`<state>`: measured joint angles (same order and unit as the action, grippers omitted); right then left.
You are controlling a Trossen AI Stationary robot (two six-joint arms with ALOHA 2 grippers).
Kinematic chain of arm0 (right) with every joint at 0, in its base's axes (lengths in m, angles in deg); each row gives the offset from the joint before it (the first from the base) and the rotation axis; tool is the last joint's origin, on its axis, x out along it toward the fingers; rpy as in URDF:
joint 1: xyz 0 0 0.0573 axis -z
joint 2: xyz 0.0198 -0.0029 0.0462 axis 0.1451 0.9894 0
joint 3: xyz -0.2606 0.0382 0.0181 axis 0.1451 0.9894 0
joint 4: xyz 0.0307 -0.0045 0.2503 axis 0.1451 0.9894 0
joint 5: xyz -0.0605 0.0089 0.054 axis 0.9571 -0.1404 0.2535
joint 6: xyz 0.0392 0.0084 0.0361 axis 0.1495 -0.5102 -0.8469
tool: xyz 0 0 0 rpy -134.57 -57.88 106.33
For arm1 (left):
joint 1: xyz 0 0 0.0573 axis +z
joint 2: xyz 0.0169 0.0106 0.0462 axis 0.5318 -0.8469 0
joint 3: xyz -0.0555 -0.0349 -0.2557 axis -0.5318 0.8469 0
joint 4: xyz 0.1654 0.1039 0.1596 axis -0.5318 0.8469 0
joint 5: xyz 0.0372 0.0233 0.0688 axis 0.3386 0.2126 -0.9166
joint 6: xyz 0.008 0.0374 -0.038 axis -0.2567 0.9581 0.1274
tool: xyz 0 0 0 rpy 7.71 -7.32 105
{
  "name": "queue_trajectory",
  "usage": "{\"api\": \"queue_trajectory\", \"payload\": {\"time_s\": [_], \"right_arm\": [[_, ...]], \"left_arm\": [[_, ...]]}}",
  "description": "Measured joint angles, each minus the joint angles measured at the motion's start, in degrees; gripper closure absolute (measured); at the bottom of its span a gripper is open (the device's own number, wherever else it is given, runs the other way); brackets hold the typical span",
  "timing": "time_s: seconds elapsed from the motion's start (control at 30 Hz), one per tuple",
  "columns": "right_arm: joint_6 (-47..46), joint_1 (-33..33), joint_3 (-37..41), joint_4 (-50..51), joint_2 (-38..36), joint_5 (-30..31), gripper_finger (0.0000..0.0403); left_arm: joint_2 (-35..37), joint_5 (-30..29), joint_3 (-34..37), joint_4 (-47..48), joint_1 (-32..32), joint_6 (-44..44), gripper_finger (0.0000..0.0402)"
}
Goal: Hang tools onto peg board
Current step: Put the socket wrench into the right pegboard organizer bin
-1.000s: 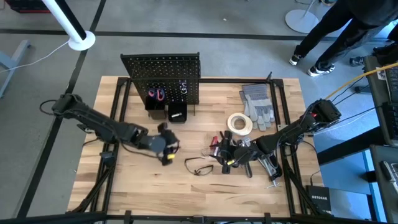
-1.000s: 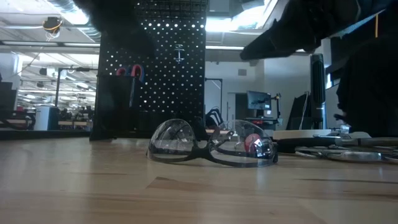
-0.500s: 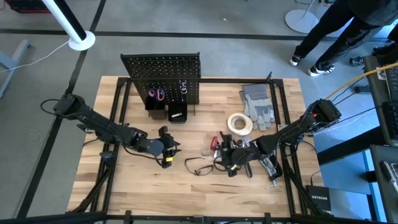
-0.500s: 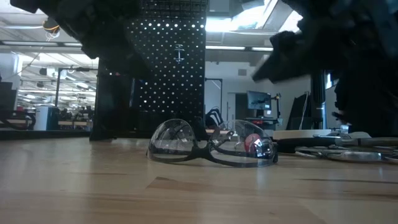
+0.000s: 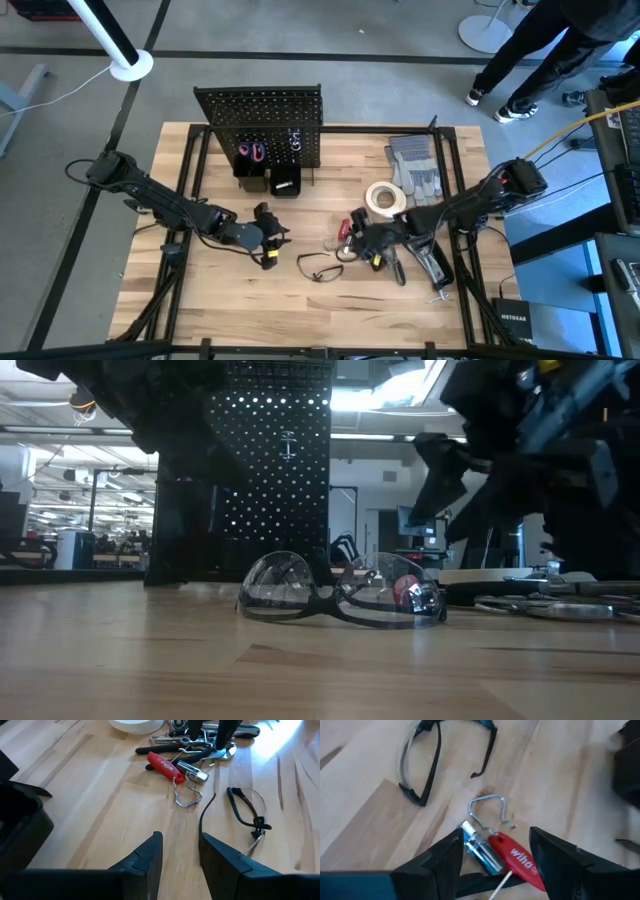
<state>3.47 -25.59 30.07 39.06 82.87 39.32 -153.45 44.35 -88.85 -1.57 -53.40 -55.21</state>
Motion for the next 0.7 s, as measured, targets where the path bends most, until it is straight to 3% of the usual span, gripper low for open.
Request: {"api": "queue_trajectory", "payload": {"time_s": [0.13,0.27,0.5,0.7], "right_arm": [[-1.38,0.56,0.0,-0.04,1.97,-4.93,0.018],[-1.34,0.36,0.0,-0.62,5.26,-5.39,0.0181],[-1.2,0.7,0.0,-4.29,9.18,0.04,0.0181],[-2.4,3.55,-0.04,-4.0,10.55,-6.22,0.0181]], "left_arm": [[0.0,-0.06,0.0,0.52,0.0,1.67,0.0286],[0.02,-0.07,0.0,3.01,-0.11,1.67,0.0286],[0.02,-0.53,-0.01,3.2,0.45,5.92,0.0286],[0.04,-1.33,-0.02,2.04,1.87,5.98,0.0286]]}}
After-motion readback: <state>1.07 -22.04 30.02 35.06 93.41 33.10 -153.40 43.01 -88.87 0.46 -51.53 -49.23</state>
